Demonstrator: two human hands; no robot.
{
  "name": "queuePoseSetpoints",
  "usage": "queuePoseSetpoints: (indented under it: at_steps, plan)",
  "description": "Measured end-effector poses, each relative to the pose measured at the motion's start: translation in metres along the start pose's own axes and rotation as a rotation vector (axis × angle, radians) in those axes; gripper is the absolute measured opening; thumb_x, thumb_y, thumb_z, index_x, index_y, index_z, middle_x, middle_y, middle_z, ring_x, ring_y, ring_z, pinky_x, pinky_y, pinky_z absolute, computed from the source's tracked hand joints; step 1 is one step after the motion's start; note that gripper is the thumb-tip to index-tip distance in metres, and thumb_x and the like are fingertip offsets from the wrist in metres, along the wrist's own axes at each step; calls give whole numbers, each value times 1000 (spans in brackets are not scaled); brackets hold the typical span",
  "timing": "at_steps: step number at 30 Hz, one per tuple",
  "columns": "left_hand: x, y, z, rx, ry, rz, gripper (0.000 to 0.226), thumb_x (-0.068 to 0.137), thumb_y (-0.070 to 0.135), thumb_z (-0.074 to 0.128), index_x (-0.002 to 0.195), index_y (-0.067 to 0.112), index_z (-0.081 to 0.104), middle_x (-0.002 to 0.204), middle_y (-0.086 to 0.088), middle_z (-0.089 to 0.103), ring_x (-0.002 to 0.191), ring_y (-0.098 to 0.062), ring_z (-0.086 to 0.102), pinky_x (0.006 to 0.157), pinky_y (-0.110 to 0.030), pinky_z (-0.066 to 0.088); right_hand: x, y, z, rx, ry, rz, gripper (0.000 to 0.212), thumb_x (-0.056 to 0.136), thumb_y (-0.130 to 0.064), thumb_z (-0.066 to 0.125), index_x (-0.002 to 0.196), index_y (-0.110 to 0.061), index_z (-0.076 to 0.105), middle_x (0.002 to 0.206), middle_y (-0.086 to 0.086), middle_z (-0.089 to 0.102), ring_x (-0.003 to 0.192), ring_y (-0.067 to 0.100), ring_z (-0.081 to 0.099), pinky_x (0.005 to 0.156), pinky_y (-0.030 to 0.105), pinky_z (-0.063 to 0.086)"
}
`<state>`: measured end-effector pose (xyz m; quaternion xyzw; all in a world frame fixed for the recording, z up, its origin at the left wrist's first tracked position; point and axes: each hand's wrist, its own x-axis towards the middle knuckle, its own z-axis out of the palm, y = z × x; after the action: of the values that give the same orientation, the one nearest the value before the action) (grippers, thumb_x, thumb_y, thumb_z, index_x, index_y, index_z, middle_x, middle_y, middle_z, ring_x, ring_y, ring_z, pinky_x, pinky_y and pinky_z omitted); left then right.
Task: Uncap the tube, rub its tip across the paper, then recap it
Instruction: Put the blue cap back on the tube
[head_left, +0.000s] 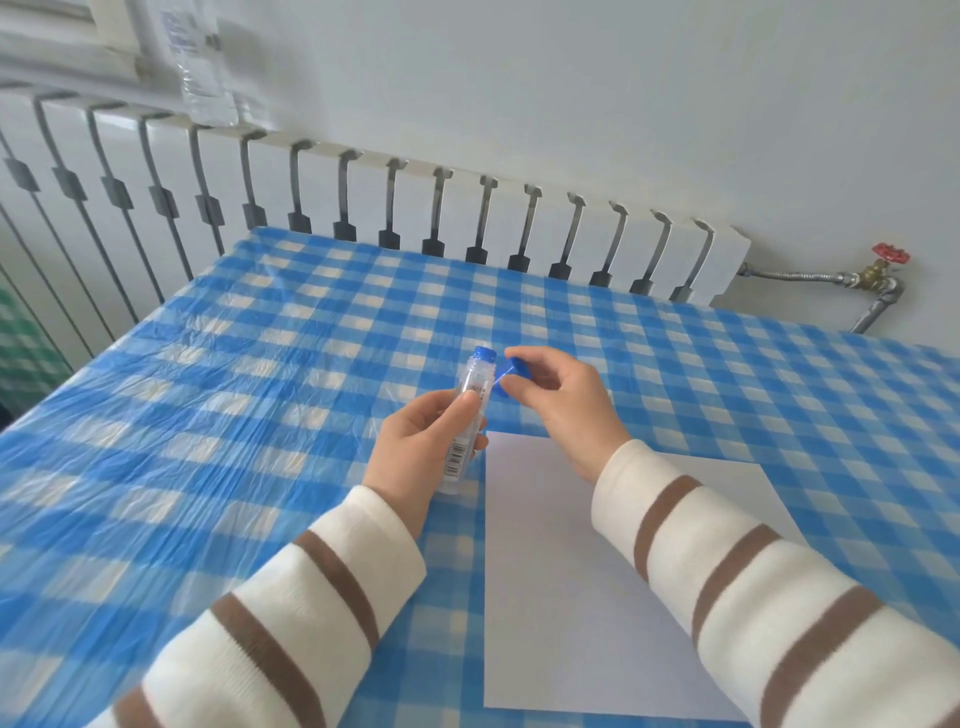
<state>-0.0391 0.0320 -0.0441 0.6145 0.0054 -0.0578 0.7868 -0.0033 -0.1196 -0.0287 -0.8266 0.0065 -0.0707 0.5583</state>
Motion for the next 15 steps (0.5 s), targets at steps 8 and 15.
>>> queuePoseSetpoints:
  at_steps: [8,15]
  plan:
    - [-2,3,1,24,-2,-36,19,82,39,61,92,24,68,88,-3,67,74,-12,65,64,-26,49,-7,-10,-25,56,-109,-96,35,91,-13,62,119,-34,60,113,4,62,94,18,69,90,33,56]
    - [-2,4,2,43,-6,-65,25,80,43,63,93,23,68,88,-4,67,73,-15,63,61,-24,49,-10,-13,-28,153,-56,-125,19,90,-12,64,101,-27,63,96,-10,69,84,0,65,70,17,52]
